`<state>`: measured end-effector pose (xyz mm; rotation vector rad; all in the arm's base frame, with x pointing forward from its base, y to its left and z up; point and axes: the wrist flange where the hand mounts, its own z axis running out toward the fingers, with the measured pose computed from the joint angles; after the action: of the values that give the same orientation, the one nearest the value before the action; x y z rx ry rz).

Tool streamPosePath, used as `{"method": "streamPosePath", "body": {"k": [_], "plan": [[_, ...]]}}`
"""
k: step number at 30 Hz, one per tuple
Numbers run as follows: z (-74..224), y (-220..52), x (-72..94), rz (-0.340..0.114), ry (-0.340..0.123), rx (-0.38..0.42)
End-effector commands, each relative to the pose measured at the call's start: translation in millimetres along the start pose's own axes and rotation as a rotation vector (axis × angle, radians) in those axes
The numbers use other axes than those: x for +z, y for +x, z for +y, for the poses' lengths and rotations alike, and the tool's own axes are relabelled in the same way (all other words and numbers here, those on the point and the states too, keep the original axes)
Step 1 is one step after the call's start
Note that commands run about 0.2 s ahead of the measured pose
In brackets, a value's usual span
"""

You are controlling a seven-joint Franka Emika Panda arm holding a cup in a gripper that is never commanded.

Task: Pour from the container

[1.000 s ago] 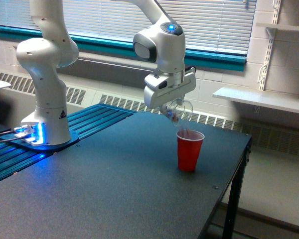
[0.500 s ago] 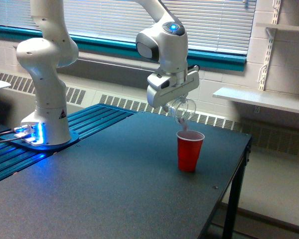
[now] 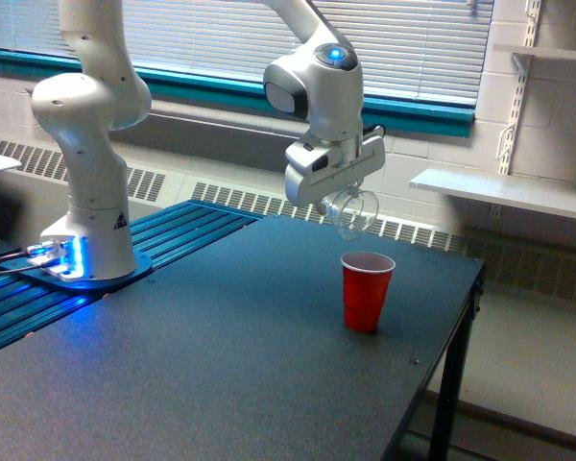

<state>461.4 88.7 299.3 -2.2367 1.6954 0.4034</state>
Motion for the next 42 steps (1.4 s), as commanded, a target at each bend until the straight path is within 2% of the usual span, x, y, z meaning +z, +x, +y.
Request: {"method": "streamPosePath", "body": {"k": [1,10,13,21,28,32,34,38,42], "plan": [[-2.7,1.0,-2.4,-0.007,0.004,0.001],[-2.4,7.0,-7.5,-0.017,0.015,0.025],[-2.0,9.4,-9.0,-0.034,0.022,0.029],[-0.4,18.2,-15.4,-0.025,0.021,0.053],[4.0,21.0,-17.3,-0.059,0.015,0.091],[5.1,20.9,-18.5,-0.061,0.021,0.107],[7.2,20.1,-17.3,-0.059,0.009,0.119],[9.1,14.4,-14.7,-0.083,0.001,0.114],[8.6,9.7,-15.1,-0.088,-0.002,0.112]]}}
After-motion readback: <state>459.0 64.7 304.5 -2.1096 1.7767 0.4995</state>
